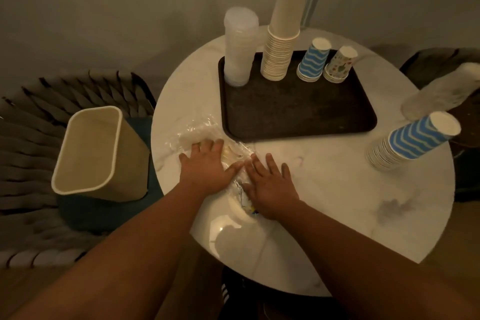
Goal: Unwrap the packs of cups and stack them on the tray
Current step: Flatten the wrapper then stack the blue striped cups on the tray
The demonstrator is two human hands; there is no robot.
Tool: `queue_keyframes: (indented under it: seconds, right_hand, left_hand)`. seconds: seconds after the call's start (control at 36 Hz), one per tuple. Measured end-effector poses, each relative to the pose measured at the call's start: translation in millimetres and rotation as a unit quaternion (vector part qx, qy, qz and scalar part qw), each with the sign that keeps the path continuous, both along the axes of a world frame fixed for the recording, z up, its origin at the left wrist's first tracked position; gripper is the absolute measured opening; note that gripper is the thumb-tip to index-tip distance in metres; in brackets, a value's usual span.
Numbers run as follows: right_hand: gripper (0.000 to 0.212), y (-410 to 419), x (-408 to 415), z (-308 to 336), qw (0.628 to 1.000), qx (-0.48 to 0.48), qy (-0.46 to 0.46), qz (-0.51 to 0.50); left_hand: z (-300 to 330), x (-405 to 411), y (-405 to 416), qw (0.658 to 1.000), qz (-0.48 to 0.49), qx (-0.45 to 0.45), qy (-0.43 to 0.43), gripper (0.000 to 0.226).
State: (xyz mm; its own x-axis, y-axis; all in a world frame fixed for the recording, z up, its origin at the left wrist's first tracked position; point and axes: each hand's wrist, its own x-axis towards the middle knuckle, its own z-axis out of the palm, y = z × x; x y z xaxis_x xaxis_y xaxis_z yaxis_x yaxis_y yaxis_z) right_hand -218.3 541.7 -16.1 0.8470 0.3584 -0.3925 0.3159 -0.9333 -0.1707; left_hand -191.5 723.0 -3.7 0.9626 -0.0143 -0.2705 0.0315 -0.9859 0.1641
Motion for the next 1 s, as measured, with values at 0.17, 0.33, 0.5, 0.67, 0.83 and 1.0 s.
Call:
queue_keyframes:
  seconds: [0.17,0.33,0.5,0.67,0.83,1.0]
  right_hand:
    - [0.061,-2,1,5,1.000,-0.025,0.014,0.004]
    - [0.062,-4,1,4,0.998,-0.055,0.027,0.012]
    - [0.067,-7,-2,8,0.998,-0.049,0.033,0.013]
    - [0.063,-32,-10,32,0.997,0.064,-0.030,-0.038]
    - [0.056,-106,-34,36,0.978,0.125,-0.099,-0.137]
    - [0.052,-203,-60,14,0.944,0.159,-0.121,-0.264]
  left_hand:
    - [-3,19,10,0.999,0.032,0.022,0.009,0.078]
    - [-10,32,15,0.997,0.015,0.061,0.039,0.096]
    - [4,40,20,0.996,-0.007,0.062,0.063,0.102]
    - [44,30,9,0.997,-0.022,0.061,-0.049,0.088]
    - [68,18,-57,0.987,-0.096,-0.033,-0.122,0.075]
    - [75,13,-152,0.968,-0.181,-0.152,-0.085,0.061]
